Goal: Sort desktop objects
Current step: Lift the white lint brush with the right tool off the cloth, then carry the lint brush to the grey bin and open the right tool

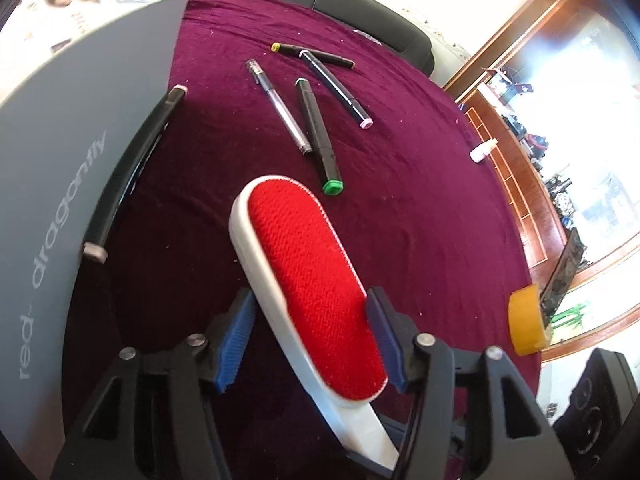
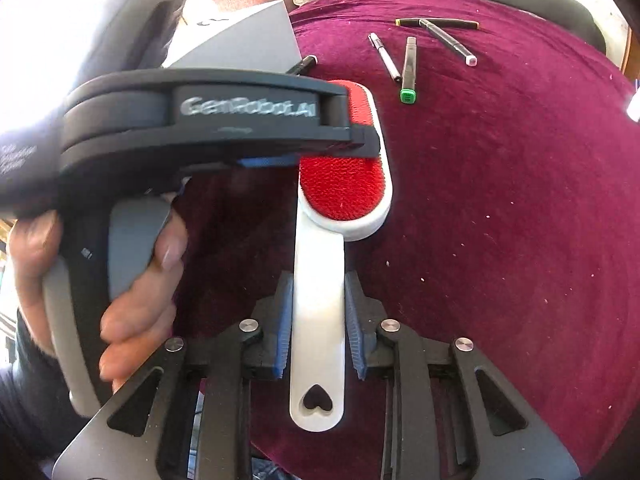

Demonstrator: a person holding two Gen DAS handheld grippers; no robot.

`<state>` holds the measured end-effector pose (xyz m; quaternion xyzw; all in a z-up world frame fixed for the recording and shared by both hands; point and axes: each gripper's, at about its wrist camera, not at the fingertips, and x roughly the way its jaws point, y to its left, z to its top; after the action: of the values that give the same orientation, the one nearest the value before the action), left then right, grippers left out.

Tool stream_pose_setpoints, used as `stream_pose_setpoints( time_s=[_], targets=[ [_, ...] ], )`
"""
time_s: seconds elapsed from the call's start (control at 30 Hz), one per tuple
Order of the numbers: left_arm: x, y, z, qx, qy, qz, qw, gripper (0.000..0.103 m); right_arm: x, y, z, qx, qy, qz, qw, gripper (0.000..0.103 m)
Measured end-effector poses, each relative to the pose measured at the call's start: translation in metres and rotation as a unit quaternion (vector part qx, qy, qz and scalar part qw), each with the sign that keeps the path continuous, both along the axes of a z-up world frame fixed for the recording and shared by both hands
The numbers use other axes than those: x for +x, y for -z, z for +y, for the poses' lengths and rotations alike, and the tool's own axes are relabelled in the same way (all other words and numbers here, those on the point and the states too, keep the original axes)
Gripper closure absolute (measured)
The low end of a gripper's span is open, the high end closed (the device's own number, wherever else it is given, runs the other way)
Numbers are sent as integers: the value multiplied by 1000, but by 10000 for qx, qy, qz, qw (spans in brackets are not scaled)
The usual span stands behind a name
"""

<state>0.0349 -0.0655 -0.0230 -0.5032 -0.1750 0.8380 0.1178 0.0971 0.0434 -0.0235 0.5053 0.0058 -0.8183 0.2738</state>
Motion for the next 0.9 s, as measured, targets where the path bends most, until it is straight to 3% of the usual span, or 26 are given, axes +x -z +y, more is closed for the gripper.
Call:
stream_pose_setpoints(
  time_s=[0.23,0.5,0.77,0.9],
  targets=[
    [14,-9,-5,310,-156,203,9992,0,1,-2,3,-13,-16,126,9999,79],
    [47,-73,-25,390,-544,1017,9926,0,26,-51,0,-240,-260,889,9954,79],
    [70,-139,-79,333,-1116,1808,9766,0,28,-107,-42,-572,-721,1519,9841,79],
    [67,-151,-121,240,-1527,2014,9672,0,13,-120,-73,-907,-1021,1564,9782,79]
  ],
)
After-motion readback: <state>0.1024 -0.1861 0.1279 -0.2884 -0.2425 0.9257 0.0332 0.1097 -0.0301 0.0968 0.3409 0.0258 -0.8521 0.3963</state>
